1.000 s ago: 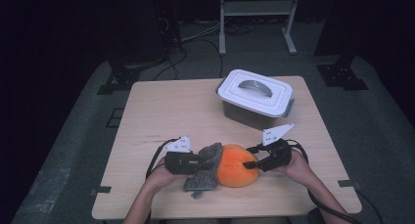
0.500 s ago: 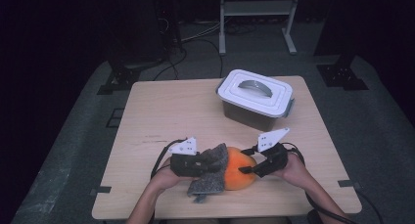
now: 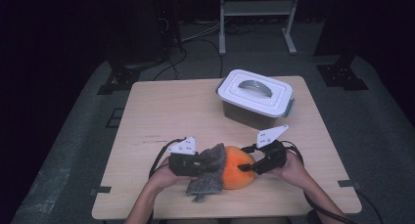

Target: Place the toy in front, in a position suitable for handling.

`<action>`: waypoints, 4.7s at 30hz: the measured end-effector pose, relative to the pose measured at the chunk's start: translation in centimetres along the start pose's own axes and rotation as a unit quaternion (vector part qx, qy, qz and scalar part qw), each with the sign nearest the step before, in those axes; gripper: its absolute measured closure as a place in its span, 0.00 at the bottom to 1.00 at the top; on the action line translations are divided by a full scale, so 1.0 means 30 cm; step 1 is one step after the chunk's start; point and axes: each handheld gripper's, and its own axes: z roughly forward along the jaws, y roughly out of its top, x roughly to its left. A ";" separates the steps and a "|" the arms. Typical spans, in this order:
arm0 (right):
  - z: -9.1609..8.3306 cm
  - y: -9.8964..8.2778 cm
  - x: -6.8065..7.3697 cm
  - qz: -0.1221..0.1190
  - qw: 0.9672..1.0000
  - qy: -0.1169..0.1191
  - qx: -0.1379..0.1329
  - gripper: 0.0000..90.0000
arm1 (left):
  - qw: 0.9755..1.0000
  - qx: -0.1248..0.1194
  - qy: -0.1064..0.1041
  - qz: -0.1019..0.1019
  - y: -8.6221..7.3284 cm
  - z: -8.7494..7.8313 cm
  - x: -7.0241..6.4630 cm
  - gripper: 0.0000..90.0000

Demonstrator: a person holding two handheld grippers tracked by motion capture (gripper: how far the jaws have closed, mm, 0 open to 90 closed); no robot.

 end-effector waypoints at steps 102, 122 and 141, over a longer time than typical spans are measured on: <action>-0.020 -0.038 -0.036 0.008 1.000 0.001 -0.005 0.46 | 0.999 0.015 0.034 -0.039 -0.056 -0.023 0.043 0.83; 0.010 0.004 0.012 -0.024 1.000 -0.008 -0.010 0.41 | 0.999 -0.029 0.019 -0.027 -0.011 -0.027 0.021 0.83; -0.004 0.000 0.006 -0.019 1.000 -0.022 -0.011 0.43 | 0.998 -0.033 0.035 -0.032 -0.015 -0.048 0.033 0.83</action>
